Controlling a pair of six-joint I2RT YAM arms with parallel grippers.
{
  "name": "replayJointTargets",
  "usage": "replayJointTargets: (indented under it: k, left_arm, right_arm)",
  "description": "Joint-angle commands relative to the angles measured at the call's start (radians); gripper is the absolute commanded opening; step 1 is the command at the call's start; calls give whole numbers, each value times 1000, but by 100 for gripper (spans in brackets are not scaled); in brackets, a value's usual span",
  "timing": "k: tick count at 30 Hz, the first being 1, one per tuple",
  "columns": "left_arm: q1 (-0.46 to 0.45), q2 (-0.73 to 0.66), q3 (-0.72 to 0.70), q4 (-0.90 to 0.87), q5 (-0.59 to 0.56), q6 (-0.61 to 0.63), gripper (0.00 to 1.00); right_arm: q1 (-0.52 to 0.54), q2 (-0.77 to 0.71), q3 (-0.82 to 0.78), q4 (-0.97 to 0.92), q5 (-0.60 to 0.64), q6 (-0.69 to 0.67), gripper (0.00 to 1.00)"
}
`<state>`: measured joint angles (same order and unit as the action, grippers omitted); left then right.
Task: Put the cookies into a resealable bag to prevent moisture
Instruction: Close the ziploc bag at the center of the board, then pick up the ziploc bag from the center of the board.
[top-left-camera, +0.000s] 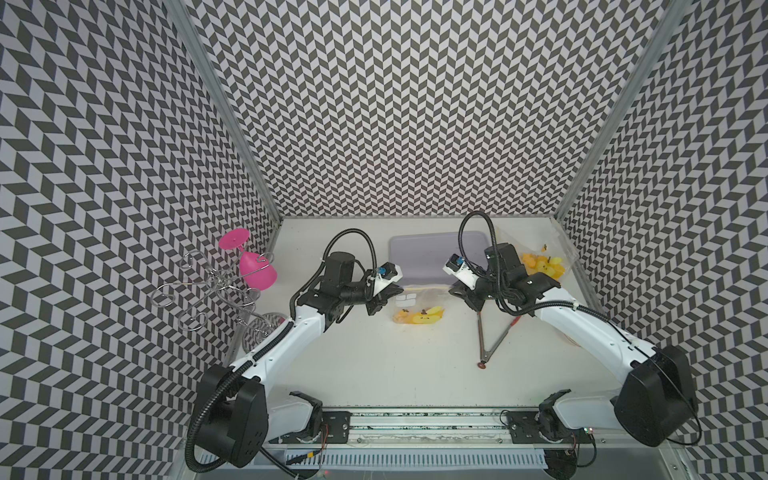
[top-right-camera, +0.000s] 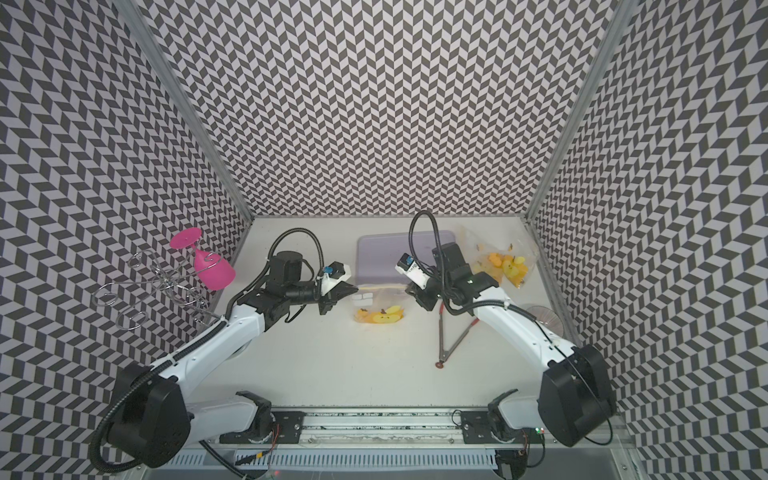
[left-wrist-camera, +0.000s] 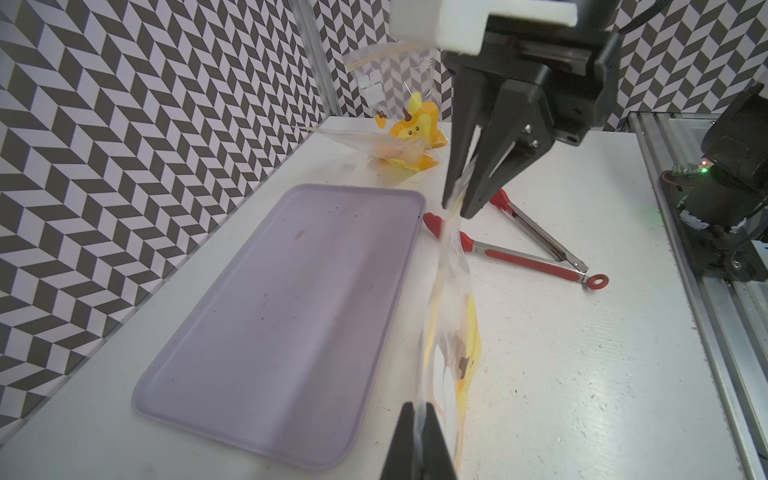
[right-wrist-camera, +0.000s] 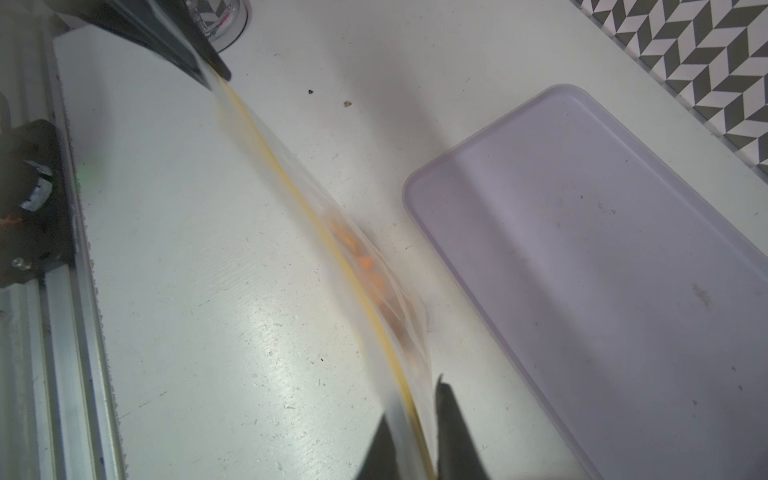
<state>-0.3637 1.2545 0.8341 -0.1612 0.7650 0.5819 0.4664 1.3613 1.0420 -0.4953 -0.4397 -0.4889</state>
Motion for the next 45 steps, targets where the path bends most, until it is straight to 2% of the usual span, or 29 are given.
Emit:
replayJointTargets:
  k: [1, 6, 8, 10, 11, 12, 15, 17, 19, 20, 21, 22, 23, 24, 25, 26, 28, 32, 34, 35, 36, 38, 39, 41, 42, 43, 44, 45]
  left_arm:
    - [6, -1, 17, 2, 25, 3, 0]
    - [2, -3, 16, 2, 28, 3, 0]
    - [1, -6, 16, 1, 26, 3, 0]
    - [-1, -5, 17, 0, 25, 3, 0]
    - [0, -7, 16, 0, 25, 3, 0]
    - [-2, -5, 15, 1, 25, 3, 0]
    - [-9, 4, 14, 7, 36, 0, 0]
    - [-18, 14, 16, 15, 35, -11, 22]
    - [-37, 25, 23, 16, 26, -10, 34]
    - [-48, 33, 30, 14, 18, -10, 48]
    - [-57, 41, 36, 12, 16, -8, 49]
    - [-64, 49, 45, 8, 18, -4, 46]
    - [-70, 58, 54, 1, 27, 2, 38]
    - [-71, 64, 61, -4, 37, 5, 25]
    - [-71, 70, 69, -7, 48, 7, 7]
    - [-71, 71, 74, -10, 56, 7, 0]
    - [-73, 71, 76, -5, 70, 8, 0]
    - [-72, 71, 72, 3, 46, -6, 8]
    - [-72, 67, 63, 1, 19, -7, 30]
    - [-73, 60, 56, 6, -1, -14, 33]
    - [-71, 51, 46, 14, -27, -21, 31]
    - [-66, 35, 31, 17, -55, -22, 3]
    - [-60, 25, 22, 20, -67, -30, 3]
    - [-47, 5, 0, 46, -90, -59, 20]
    - [-39, -7, -10, 58, -96, -67, 5]
    - [-31, -19, -16, 59, -100, -68, 0]
    - [-28, -26, -22, 66, -117, -83, 0]
    - [-21, -32, -28, 69, -119, -92, 15]
  right_arm:
    - [10, -1, 19, 72, -98, -16, 54]
    - [80, 107, 117, 66, -100, -35, 56]
    - [90, 146, 155, 40, -106, -46, 51]
    - [91, 174, 184, 5, -101, -56, 38]
    - [91, 180, 195, -13, -96, -61, 16]
    - [92, 184, 199, -24, -98, -68, 0]
    - [93, 174, 186, -32, -116, -80, 0]
    - [93, 168, 179, -23, -122, -76, 0]
    - [93, 164, 173, -20, -131, -76, 0]
    - [92, 166, 173, -21, -132, -74, 0]
    - [92, 166, 173, -23, -133, -77, 0]
    - [93, 166, 174, -24, -133, -78, 0]
    - [92, 165, 174, -25, -130, -78, 0]
    - [92, 166, 174, -25, -130, -75, 0]
    - [92, 164, 174, -25, -129, -77, 0]
    - [93, 162, 173, -23, -129, -74, 0]
    - [92, 159, 169, -19, -127, -75, 0]
    - [92, 156, 166, -24, -114, -73, 0]
    - [92, 149, 162, -20, -100, -70, 0]
    - [93, 146, 160, -16, -93, -67, 0]
    - [93, 141, 156, -8, -83, -63, 0]
    - [93, 135, 152, 1, -73, -61, 0]
    - [91, 133, 150, 3, -68, -60, 0]
    - [91, 132, 147, 4, -64, -59, 0]
    - [91, 133, 145, 6, -57, -59, 0]
    - [92, 132, 144, 9, -52, -56, 0]
    - [90, 131, 142, 11, -48, -54, 0]
    - [89, 128, 139, 17, -45, -52, 0]
